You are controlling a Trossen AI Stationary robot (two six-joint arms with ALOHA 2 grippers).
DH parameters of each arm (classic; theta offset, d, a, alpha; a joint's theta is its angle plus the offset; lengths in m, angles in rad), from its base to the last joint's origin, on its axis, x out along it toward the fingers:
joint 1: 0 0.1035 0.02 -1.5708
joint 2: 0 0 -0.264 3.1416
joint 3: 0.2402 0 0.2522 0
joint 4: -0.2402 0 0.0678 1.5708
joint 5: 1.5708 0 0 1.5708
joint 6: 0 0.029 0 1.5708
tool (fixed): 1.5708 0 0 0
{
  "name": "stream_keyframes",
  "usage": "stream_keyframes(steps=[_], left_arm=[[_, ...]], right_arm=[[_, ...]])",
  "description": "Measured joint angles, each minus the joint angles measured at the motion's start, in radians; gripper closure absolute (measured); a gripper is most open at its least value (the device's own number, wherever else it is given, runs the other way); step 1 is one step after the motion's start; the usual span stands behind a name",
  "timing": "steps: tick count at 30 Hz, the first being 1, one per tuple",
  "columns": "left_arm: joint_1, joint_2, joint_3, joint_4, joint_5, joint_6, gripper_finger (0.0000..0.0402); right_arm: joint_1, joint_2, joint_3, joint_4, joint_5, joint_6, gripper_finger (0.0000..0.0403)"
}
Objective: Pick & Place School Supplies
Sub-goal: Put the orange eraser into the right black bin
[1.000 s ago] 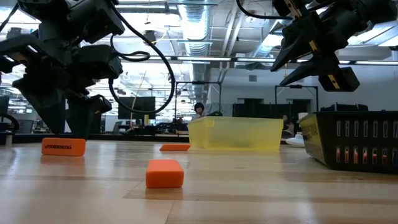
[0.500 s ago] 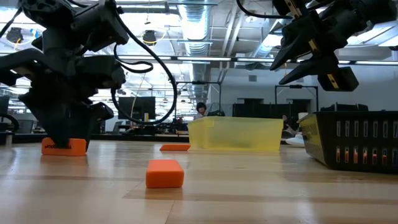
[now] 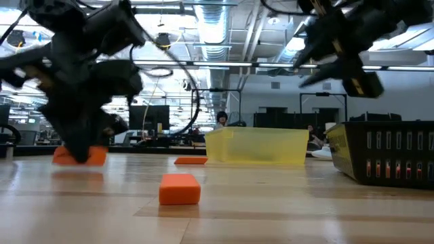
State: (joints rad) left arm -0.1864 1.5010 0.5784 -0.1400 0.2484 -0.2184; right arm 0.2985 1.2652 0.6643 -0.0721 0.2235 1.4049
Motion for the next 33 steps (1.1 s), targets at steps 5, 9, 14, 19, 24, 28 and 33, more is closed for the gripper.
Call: stream_keyframes(steps=[5,9,14,19,24,28,33], left_arm=[[0.048,-0.02,0.093,0.028,0.002,0.001,0.0375],[0.096,-0.019,0.175,0.121,0.013,-0.015,0.0375],[0.157,0.017,0.255,0.209,0.042,-0.033,0.0375],[0.192,0.113,0.35,0.281,0.112,-0.027,0.0375],[0.194,0.248,0.511,0.316,0.144,-0.015,0.0375],[0.193,0.368,0.659,0.33,0.204,-0.002,0.0375],[0.193,0.517,0.824,0.322,0.251,-0.018,0.0375]], right_arm=[[-0.022,-0.002,0.0,0.175,0.137,-0.089,0.0291],[-0.07,-0.002,0.0,0.347,0.21,-0.238,0.0291],[-0.146,-0.026,0.0,0.616,0.249,-0.495,0.0291],[-0.21,-0.11,0.001,0.758,0.25,-0.69,0.0291],[-0.237,-0.249,0.0,0.75,0.25,-0.82,0.0291],[-0.235,-0.357,0.0,0.722,0.25,-0.908,0.0291],[-0.218,-0.481,0.001,0.639,0.259,-1.002,0.0291]])
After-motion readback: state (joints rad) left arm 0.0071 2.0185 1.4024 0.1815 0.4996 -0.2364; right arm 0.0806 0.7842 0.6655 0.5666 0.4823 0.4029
